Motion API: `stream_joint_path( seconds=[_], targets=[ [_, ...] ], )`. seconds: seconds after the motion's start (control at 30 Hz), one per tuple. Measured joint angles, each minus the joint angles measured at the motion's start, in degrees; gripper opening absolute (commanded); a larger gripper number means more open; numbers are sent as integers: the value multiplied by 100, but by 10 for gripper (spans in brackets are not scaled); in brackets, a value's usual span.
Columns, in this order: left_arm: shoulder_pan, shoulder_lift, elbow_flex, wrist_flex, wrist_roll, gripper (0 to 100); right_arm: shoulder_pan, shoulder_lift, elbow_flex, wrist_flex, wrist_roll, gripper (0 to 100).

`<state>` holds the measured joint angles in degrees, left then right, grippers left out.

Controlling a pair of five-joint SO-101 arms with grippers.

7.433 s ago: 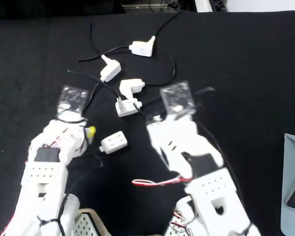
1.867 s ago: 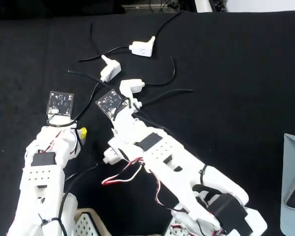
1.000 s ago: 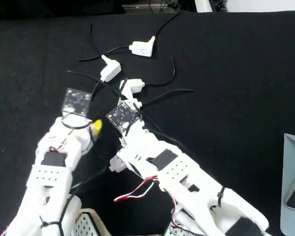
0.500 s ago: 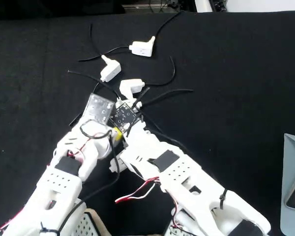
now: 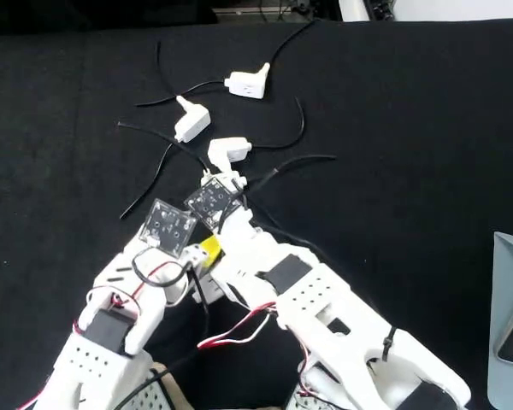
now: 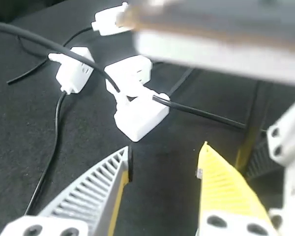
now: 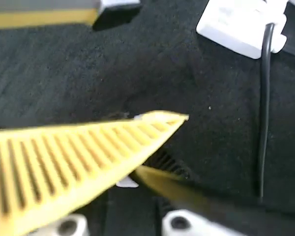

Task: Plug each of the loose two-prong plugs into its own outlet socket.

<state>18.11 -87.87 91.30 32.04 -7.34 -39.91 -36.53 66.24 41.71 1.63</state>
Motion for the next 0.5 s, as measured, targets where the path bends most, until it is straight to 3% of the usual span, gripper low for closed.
stream_joint_path(
  seconds=[0.17,0.3,0.5],
  targets=[
    [35,-536,9,492,0,232,0,0,-26,105,0,24],
    [35,-598,9,589,0,232,0,0,-88,246,-141,109],
    [53,-598,62,589,-176,232,-9,105,-360,1099,-369,77]
  ],
)
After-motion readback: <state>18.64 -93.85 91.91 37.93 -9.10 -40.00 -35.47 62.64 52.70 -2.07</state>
